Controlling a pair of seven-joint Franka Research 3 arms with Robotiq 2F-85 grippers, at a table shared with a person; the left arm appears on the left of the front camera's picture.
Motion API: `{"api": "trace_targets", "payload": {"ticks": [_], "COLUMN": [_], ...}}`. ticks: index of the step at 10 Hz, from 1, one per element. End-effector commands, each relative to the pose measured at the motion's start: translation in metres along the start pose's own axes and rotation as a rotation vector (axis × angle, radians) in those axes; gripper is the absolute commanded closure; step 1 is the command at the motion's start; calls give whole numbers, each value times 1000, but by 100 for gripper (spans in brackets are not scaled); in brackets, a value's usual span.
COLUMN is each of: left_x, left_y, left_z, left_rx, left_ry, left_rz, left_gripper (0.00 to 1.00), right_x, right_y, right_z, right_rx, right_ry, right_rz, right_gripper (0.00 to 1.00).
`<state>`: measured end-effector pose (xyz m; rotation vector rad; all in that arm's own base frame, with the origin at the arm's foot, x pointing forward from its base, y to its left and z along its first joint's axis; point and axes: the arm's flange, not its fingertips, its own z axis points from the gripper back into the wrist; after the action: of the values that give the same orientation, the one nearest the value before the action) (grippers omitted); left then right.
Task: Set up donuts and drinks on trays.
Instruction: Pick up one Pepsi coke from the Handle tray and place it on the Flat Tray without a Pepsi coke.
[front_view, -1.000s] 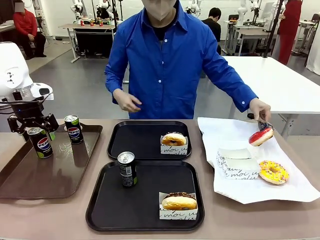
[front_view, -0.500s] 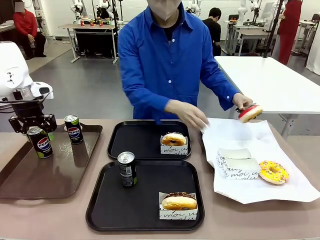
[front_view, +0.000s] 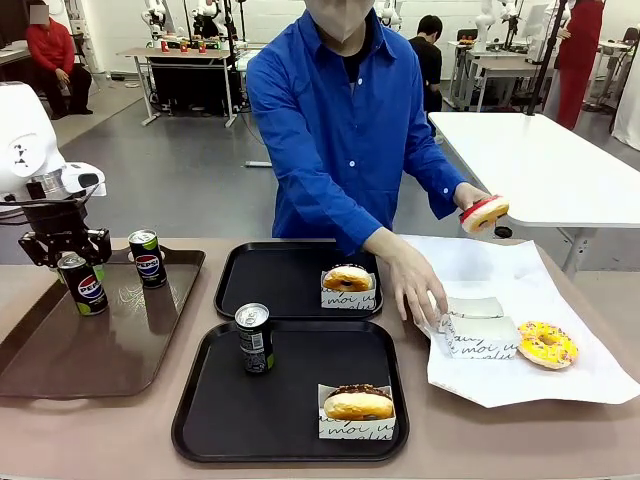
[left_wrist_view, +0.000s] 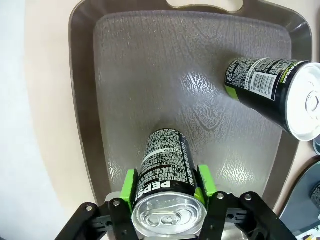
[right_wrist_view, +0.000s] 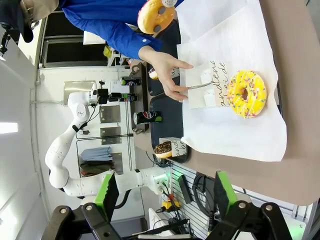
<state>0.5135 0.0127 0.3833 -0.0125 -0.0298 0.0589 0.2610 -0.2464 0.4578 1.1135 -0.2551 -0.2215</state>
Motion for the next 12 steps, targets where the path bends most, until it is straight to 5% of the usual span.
{"api": "trace_targets", "payload": {"ticks": [1,2,6,9,12], "left_x": [0,-9,-84,-127,-120], "left_y": [0,-4,-23,-23,-26], "left_z": [8,28,144,171,178], "left_rx": [2,-27,5,-25,-1], "left_ry": [-15,-22,-33,-72,-48], "left_rz": [16,-11,-89,-100,-87], "left_gripper": [92,100,97,97,97], "right_x": [-1,-1,-1,-1,-1], "right_y": [-1,-1,-1,-1,-1], "right_z": [1,1,1,1,1], "right_rx": [3,3,3,3,3], "right_ry": [10,10,10,10,10], "right_rz": [6,6,6,6,6], "right_gripper": [0,0,0,0,0]}}
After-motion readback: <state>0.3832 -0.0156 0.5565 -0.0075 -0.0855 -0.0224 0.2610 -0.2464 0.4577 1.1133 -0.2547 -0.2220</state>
